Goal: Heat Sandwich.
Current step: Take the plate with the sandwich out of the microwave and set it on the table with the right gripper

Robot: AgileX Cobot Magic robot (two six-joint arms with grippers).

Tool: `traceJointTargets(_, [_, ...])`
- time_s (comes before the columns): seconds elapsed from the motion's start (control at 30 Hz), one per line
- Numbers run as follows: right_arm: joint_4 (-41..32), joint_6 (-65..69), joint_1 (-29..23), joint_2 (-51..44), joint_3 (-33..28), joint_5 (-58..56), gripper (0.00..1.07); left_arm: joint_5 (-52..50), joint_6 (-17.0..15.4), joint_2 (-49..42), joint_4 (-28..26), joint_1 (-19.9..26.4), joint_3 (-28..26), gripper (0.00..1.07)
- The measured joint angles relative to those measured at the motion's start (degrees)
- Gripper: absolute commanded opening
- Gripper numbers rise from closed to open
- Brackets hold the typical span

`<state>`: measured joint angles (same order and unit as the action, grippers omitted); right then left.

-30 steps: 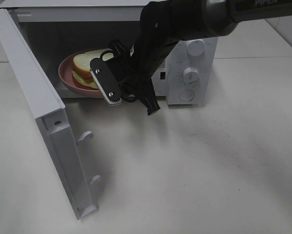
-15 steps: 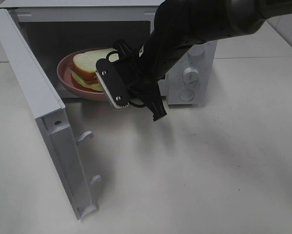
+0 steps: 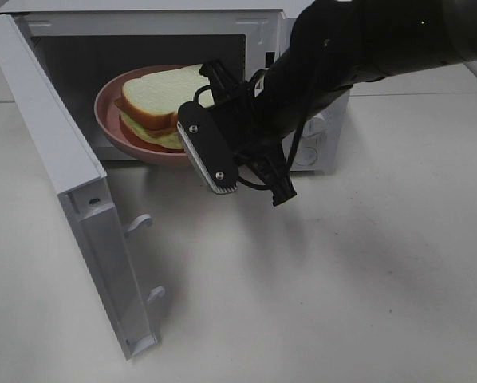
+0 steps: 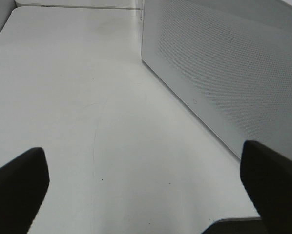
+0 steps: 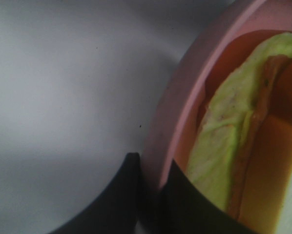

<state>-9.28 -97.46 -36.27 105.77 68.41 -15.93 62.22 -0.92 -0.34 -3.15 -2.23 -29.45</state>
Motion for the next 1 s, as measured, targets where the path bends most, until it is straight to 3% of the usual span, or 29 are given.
traceJointTargets(0.2, [0.1,-0.9,-0.1,-4.5,-6.9,3.2,0.00,0.0,0.0,0.0,0.0,0.0,0.0,1.00])
traceJointTargets(1.0, [0.2,-0.9,0.0,-21.3,-24.2,5.0,0.00,0.0,0.0,0.0,0.0,0.0,0.0,1.00])
